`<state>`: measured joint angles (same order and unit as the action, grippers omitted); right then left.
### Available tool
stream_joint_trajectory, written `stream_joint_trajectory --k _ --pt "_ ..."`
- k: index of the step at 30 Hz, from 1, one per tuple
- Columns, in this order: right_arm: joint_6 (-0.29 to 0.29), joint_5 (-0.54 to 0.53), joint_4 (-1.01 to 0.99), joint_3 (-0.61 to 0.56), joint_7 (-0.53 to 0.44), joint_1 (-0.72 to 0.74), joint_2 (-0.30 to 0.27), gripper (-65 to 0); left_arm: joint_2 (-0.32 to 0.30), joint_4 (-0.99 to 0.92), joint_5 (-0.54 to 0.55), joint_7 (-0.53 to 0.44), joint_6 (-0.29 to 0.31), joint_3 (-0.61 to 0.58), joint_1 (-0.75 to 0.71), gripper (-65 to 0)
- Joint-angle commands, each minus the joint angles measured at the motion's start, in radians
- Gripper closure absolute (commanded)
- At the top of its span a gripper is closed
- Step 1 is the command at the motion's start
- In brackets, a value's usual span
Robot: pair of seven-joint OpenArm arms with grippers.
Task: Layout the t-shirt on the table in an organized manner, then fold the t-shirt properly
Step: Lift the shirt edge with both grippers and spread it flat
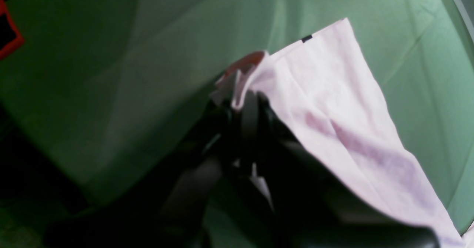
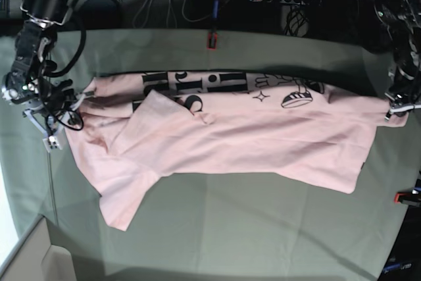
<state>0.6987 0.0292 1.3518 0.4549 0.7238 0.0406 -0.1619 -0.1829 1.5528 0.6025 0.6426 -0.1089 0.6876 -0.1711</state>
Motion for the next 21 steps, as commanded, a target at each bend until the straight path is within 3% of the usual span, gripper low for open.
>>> stream_joint_trajectory --k 1,9,14,21 --pt "-0.001 -0.008 0.022 0.008 -0.014 0.015 -0.021 0.0 -0.016 0.016 0.001 -0.025 -0.001 0.007 0.008 0.0" --pt "-0.001 -0.013 0.130 0.011 -0.010 -0.074 -0.063 0.0 -0.017 0.030 0.004 -0.022 -0.001 0.008 0.000 0.0" --pt "-0.001 -0.013 0.277 0.018 -0.007 -0.169 -0.063 0.0 -0.019 0.059 0.003 -0.022 -0.001 0.014 -0.012 0.0" --pt "-0.001 -0.015 0.414 0.115 -0.011 -0.273 -0.035 0.0 -0.019 0.170 0.009 -0.022 -0.001 0.014 -0.094 0.0"
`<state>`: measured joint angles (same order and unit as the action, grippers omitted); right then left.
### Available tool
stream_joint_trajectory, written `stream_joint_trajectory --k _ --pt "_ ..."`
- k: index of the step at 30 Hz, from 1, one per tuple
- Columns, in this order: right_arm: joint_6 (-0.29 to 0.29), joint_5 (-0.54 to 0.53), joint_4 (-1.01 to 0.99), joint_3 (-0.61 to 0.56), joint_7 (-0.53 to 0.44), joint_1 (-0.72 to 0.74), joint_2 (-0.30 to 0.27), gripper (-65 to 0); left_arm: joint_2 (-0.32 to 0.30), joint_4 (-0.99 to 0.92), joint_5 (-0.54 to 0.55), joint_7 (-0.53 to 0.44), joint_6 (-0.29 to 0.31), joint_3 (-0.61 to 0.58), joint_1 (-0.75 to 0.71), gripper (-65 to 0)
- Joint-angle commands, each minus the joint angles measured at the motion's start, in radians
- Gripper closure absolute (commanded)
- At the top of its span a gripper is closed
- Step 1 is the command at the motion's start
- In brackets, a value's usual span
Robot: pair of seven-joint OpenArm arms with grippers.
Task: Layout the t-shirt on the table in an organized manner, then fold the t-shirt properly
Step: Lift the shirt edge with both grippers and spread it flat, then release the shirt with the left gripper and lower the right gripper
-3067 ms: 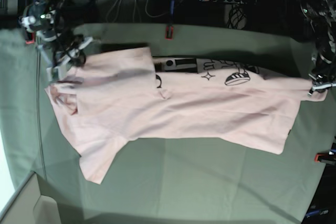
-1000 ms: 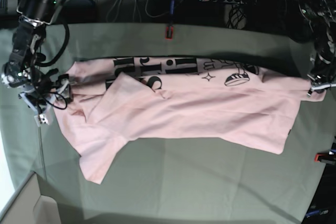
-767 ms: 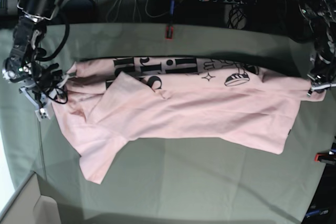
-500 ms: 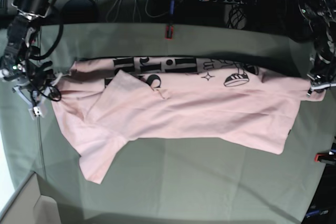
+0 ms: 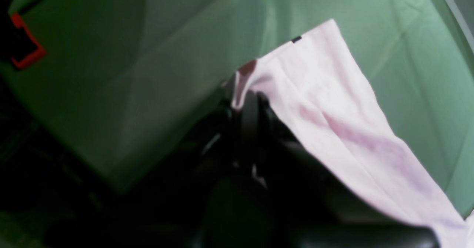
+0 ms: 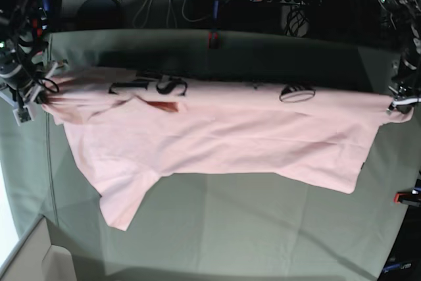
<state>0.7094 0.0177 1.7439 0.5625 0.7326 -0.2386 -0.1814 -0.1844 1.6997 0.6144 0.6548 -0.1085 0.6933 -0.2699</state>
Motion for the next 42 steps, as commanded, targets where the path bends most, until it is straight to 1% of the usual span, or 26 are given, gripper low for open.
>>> stream_joint_trajectory --k 1,6,10,13,19,26,35,36,38,42 --pt "-0.011 -0.003 0.032 0.027 -0.021 -0.006 -0.014 0.0 -0.017 0.033 -0.003 -0.034 -0.001 0.009 -0.009 0.0" --pt "-0.011 -0.002 0.052 0.098 -0.015 -0.038 0.020 0.0 -0.017 0.052 -0.003 -0.034 -0.001 0.010 -0.053 0.0" --pt "-0.011 -0.003 0.052 0.098 -0.021 -0.107 0.043 0.0 -0.016 0.050 -0.003 -0.034 -0.001 0.010 -0.088 0.0" --pt "-0.011 -0.003 0.052 0.084 -0.025 -0.152 0.081 0.0 -0.016 0.046 -0.008 -0.034 -0.001 0.010 -0.102 0.0" --pt "-0.011 -0.003 0.049 0.061 -0.025 -0.199 0.122 0.0 -0.016 -0.008 -0.011 -0.034 -0.001 0.010 -0.113 0.0" --pt "-0.011 0.001 0.027 0.058 -0.025 -0.203 0.124 0.0 -0.016 -0.117 -0.004 -0.043 0.000 0.002 -0.104 0.0" --pt "-0.011 0.001 -0.028 0.055 -0.025 -0.203 0.119 0.0 -0.016 -0.131 -0.003 -0.034 0.000 0.001 -0.104 0.0" --pt "-0.011 0.001 -0.028 0.055 -0.025 -0.203 0.119 -1.9 -0.016 -0.131 -0.003 -0.033 0.000 -0.001 -0.104 0.0" --pt "-0.011 0.001 -0.022 0.057 -0.025 -0.203 0.119 -7.8 -0.017 -0.131 -0.003 -0.011 0.000 -0.001 -0.104 0.0" --pt "-0.011 0.001 -0.022 0.063 -0.025 -0.199 0.118 -20.4 -0.023 -0.131 -0.003 0.064 0.002 -0.001 -0.079 0.0"
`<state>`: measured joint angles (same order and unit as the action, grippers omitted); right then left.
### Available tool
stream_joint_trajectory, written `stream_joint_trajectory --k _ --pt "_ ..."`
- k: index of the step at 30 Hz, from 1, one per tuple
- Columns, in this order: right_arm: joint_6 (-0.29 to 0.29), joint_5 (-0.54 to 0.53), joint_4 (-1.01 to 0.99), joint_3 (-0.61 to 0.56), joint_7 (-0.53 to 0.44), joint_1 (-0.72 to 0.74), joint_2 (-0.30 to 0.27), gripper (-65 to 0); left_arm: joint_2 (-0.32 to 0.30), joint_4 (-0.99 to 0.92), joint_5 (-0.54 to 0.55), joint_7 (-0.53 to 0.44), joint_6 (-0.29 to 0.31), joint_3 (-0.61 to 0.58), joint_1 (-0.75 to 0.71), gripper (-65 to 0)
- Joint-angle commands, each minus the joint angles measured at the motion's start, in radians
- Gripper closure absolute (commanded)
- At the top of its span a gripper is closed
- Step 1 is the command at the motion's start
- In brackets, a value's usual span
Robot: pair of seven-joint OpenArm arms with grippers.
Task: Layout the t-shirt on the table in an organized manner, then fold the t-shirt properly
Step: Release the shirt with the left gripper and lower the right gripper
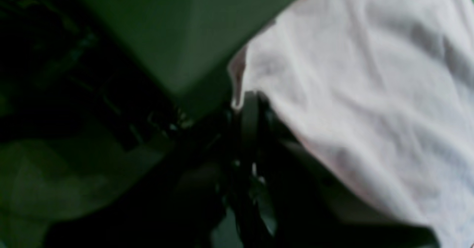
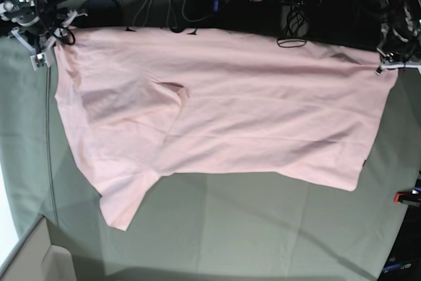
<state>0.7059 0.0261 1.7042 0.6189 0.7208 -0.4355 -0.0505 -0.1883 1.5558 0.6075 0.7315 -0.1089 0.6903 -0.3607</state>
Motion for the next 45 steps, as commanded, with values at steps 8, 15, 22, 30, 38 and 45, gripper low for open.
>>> stream_joint_trajectory --k 8,15,22,30,38,45 --pt "-0.008 -0.012 0.055 0.066 -0.014 0.020 -0.001 -30.2 -0.020 0.027 0.005 0.064 0.002 0.010 0.052 -0.2" --pt "-0.008 -0.008 0.124 0.149 -0.003 0.097 0.013 -30.2 -0.012 0.024 0.005 0.058 -0.001 0.013 0.064 -8.7" --pt "-0.008 -0.007 0.124 0.138 -0.002 0.165 0.008 -30.2 0.022 0.019 0.005 0.064 -0.001 0.102 0.094 -11.2" --pt "-0.008 0.015 0.044 -0.006 -0.002 0.310 -0.021 -30.2 0.029 0.021 0.005 0.064 -0.001 0.119 0.116 -35.0" --pt "-0.008 0.194 -0.350 -0.066 -0.014 0.657 -0.058 -30.3 0.025 0.035 0.005 0.064 -0.001 0.119 0.147 -55.7" --pt "-0.008 0.271 -0.737 -0.061 -0.145 0.887 -0.119 -30.3 0.020 0.108 0.004 0.055 -0.001 0.119 0.180 -55.7"
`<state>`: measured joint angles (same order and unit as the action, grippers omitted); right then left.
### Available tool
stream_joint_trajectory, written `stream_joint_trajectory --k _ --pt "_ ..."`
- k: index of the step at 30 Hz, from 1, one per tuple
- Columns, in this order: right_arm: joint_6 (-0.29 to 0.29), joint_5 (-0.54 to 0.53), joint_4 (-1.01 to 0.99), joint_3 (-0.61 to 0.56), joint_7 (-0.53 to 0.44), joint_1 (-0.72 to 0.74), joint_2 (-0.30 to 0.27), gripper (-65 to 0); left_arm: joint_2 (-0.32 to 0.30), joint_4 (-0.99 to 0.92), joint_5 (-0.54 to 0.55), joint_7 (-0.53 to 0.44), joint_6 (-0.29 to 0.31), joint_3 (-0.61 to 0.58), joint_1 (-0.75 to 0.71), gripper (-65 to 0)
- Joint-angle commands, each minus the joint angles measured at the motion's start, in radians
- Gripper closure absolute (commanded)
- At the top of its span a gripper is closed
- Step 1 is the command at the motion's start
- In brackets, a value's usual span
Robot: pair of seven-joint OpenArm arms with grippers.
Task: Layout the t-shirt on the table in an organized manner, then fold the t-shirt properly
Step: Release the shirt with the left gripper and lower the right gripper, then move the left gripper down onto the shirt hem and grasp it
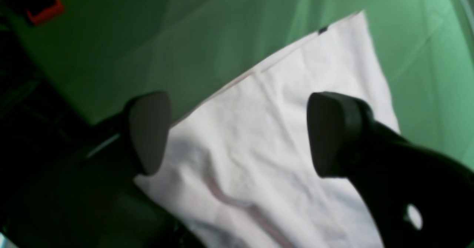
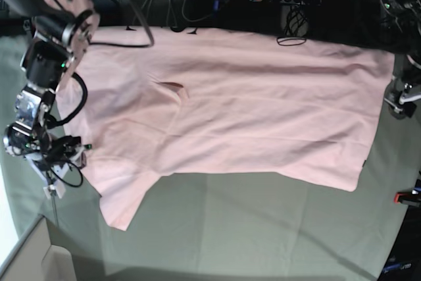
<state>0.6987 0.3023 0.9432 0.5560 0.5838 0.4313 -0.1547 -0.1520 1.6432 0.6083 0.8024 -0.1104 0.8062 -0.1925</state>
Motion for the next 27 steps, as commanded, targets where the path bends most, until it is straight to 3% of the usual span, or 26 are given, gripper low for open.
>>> stream_joint_trajectory --k 1,10,18,23,25,27 --pt "-0.001 -0.005 -0.022 0.002 -0.043 0.036 -0.024 -30.3 -0.016 0.022 0.000 -0.016 0.001 0.003 0.028 -55.7" --pt "-0.001 -0.005 -0.260 0.002 -0.292 0.050 -0.073 -30.3 -0.044 -0.018 -0.006 -0.018 0.001 -0.006 0.141 -55.9" --pt "-0.001 -0.005 -0.315 -0.003 -0.338 0.019 -0.072 -29.0 -0.093 -0.260 -0.011 -0.018 0.001 -0.061 0.310 -56.0" --pt "-0.001 -0.005 -0.315 -0.003 -0.344 -0.005 -0.056 -12.1 -0.136 -0.443 -0.106 -0.050 0.001 -0.192 0.428 -56.1" --pt "-0.001 -0.005 -0.315 -0.003 -0.344 -0.007 -0.052 -4.7 -0.136 -0.519 -0.158 -0.137 0.001 -0.230 0.459 -56.1" --pt "-0.001 -0.005 -0.315 -0.003 -0.342 -0.009 -0.052 -2.3 -0.136 -0.611 -0.224 -0.245 0.001 -0.295 0.494 -56.0"
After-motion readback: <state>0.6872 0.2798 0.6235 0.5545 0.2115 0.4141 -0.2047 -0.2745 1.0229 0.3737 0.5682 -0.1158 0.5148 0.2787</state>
